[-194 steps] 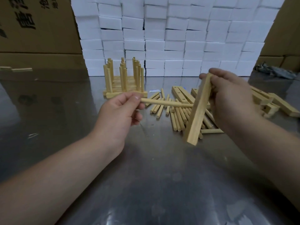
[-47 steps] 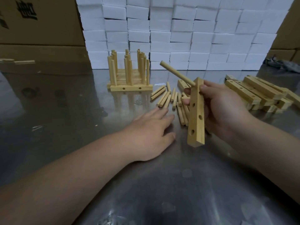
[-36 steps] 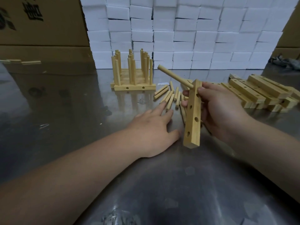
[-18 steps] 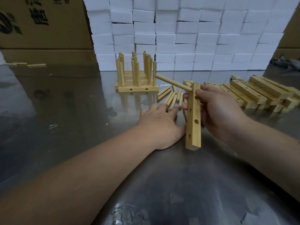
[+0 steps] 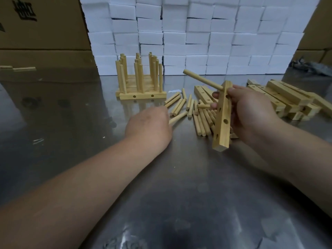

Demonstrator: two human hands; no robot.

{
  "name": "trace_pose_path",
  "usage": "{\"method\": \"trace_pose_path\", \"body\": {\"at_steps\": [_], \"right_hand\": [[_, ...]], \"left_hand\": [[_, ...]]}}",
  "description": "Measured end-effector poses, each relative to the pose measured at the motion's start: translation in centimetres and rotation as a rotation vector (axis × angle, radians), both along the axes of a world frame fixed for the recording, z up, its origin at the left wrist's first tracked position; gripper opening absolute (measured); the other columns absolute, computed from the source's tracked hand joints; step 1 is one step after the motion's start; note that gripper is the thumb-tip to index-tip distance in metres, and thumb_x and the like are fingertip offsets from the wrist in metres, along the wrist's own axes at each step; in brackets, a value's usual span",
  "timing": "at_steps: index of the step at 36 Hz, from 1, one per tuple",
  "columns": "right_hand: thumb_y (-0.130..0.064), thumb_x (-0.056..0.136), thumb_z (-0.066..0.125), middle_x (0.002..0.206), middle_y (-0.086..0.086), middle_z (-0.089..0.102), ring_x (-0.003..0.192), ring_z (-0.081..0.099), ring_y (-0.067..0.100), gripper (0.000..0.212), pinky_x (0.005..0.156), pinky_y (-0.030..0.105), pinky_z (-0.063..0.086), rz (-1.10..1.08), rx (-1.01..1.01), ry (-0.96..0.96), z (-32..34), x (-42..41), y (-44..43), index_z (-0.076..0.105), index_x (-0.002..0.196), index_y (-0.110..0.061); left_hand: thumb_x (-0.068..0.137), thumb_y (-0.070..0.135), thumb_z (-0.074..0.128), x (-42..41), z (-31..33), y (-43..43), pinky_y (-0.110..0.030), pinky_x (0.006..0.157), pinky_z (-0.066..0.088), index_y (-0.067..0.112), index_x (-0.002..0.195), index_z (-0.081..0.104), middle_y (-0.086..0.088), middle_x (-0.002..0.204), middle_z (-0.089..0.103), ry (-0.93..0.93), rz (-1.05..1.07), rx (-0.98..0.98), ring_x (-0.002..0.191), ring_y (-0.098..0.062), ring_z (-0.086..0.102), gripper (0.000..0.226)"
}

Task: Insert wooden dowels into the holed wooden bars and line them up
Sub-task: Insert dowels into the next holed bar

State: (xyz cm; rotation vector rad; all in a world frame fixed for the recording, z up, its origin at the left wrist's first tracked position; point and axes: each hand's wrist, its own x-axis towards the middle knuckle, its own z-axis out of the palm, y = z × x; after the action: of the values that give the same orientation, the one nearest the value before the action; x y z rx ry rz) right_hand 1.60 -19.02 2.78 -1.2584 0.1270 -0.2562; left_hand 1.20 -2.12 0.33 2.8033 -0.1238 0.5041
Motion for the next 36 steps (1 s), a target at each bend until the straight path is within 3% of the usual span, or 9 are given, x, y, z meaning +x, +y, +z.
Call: {"method": "trace_pose_path", "body": {"at_steps": [2,5,8,11,15,18,36], "right_hand": [[-0.011,0.098,0.039,0.089,0.007,0.069,0.051,0.064,0.012,0.032,0.045,0.019,0.049,-0.018,-0.001,0.016,-0.1,0.2,-0.1,0.048,0.128,-0.007],[-0.016,0.098,0.040,0.091,0.005,0.070,0.051,0.064,0.009,0.026,0.044,0.018,0.048,-0.048,-0.007,0.036,0.0,0.3,-0.4,0.055,0.118,-0.008],[-0.020,0.098,0.042,0.094,0.005,0.071,0.053,0.063,0.008,0.023,0.045,0.020,0.047,-0.077,-0.017,0.043,0.2,0.3,-0.7,0.060,0.106,-0.010],[-0.021,0.098,0.042,0.093,0.005,0.072,0.054,0.062,0.007,0.023,0.048,0.022,0.049,-0.088,-0.030,0.042,0.4,0.1,-0.8,0.062,0.097,-0.011],[-0.022,0.098,0.042,0.087,0.000,0.074,0.049,0.062,0.006,0.025,0.042,0.018,0.047,-0.055,-0.032,0.052,0.5,-0.2,-0.4,0.064,0.094,-0.010],[-0.022,0.099,0.042,0.086,-0.001,0.074,0.050,0.063,0.005,0.026,0.042,0.017,0.048,-0.031,-0.044,0.045,0.5,-0.4,-0.3,0.065,0.101,-0.010],[-0.021,0.098,0.042,0.083,-0.002,0.074,0.054,0.065,0.009,0.030,0.049,0.020,0.053,0.051,-0.067,0.045,0.3,-1.0,-0.1,0.068,0.083,-0.016]], "left_hand": [[0.089,0.027,0.052,-0.2,0.0,0.2,-0.029,0.052,0.033,0.025,0.077,0.048,0.005,0.075,0.050,-0.035,-0.016,-0.096,0.066,-0.012,0.044,0.012],[0.090,0.031,0.051,-0.9,0.3,0.7,-0.027,0.058,0.039,0.027,0.093,0.052,0.011,0.077,0.052,-0.135,-0.099,-0.289,0.071,-0.008,0.049,0.005],[0.090,0.027,0.052,-1.8,0.8,1.1,-0.018,0.057,0.035,0.028,0.103,0.062,0.016,0.074,0.052,-0.248,-0.232,-0.468,0.067,-0.001,0.048,0.017],[0.089,0.020,0.052,-2.6,1.1,0.7,-0.011,0.055,0.033,0.023,0.102,0.068,0.013,0.076,0.050,-0.272,-0.341,-0.468,0.069,0.001,0.045,0.020],[0.090,0.019,0.051,-2.9,0.8,0.4,-0.015,0.057,0.034,0.022,0.104,0.068,0.006,0.080,0.052,-0.216,-0.420,-0.455,0.072,-0.005,0.045,0.022],[0.092,0.019,0.051,-3.0,0.8,0.5,-0.012,0.055,0.033,0.021,0.106,0.068,0.008,0.075,0.051,-0.244,-0.435,-0.451,0.070,-0.005,0.044,0.022],[0.091,0.021,0.052,-2.9,0.5,0.6,-0.012,0.052,0.032,0.027,0.104,0.067,0.011,0.069,0.050,-0.185,-0.457,-0.521,0.061,-0.003,0.043,0.021]]}}
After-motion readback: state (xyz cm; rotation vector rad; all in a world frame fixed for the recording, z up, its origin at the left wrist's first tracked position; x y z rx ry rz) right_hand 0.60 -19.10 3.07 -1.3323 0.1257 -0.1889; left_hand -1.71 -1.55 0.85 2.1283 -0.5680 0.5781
